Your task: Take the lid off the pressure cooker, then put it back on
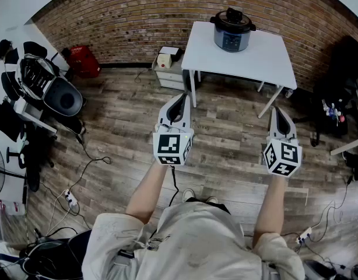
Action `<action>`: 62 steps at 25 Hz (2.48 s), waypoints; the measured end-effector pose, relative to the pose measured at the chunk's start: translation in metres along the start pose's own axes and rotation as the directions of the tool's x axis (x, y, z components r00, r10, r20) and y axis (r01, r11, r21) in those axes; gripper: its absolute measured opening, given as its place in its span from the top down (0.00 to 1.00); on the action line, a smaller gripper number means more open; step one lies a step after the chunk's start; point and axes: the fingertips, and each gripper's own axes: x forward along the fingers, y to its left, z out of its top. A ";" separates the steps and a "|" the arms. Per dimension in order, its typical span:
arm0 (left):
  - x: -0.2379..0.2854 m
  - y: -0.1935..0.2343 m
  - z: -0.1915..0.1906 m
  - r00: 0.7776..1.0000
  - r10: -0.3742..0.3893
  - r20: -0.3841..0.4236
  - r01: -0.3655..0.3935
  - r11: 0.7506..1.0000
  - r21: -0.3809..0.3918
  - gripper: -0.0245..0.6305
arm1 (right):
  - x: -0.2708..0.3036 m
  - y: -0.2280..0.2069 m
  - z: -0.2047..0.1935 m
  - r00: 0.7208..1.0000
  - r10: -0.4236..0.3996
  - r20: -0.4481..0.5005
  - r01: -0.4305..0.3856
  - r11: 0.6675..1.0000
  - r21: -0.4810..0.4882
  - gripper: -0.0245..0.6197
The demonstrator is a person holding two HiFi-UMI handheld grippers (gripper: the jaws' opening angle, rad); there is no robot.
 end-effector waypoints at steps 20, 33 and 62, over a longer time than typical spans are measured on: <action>0.016 -0.049 -0.006 1.000 0.001 -0.010 -0.001 1.000 0.008 0.94 | -0.007 -0.030 -0.022 0.999 0.027 0.020 -0.029 0.996 0.090 0.94; 0.012 -0.083 -0.014 0.998 0.024 -0.049 -0.024 1.000 0.005 0.94 | -0.018 -0.041 -0.035 0.991 0.133 0.027 -0.135 0.986 0.096 0.64; 0.136 -0.011 -0.052 0.998 0.027 -0.055 -0.026 1.000 0.005 0.66 | 0.133 -0.035 -0.033 0.992 0.127 -0.003 -0.127 0.991 0.051 0.62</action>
